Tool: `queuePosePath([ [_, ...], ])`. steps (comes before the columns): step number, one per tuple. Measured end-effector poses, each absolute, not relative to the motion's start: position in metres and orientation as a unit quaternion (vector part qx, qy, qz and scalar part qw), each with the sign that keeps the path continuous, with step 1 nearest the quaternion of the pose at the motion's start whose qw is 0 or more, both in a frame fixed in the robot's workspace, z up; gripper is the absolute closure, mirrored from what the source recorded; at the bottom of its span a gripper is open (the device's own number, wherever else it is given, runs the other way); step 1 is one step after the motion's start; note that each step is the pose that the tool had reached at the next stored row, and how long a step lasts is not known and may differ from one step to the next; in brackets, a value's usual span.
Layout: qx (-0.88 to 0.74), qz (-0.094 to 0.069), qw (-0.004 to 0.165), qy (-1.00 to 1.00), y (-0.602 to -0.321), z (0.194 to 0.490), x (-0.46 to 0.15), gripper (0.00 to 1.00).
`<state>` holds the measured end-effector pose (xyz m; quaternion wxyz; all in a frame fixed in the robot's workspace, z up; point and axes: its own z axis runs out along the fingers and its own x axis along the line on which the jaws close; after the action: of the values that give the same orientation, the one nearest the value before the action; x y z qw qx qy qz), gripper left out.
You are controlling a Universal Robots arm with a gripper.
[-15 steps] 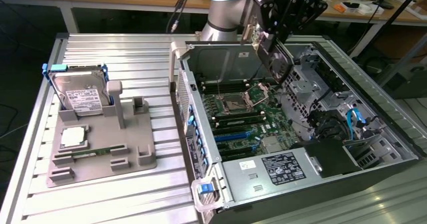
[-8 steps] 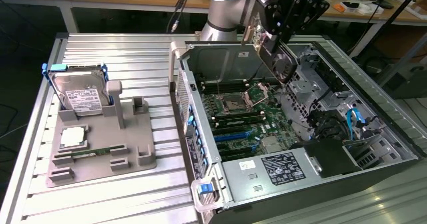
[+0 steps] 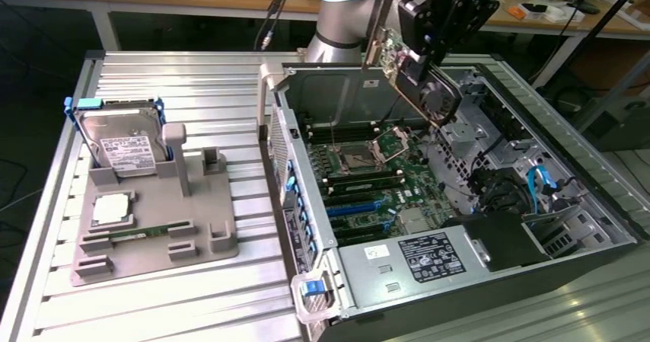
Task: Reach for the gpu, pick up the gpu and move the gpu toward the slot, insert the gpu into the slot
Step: 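Insert the gpu into the slot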
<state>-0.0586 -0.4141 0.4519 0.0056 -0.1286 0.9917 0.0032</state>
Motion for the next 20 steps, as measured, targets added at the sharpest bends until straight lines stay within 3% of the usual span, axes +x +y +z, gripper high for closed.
queuePosePath([
  [20, -0.294, 0.004, 0.005, 0.956, -0.4141, 0.451, -0.0548, 0.73],
])
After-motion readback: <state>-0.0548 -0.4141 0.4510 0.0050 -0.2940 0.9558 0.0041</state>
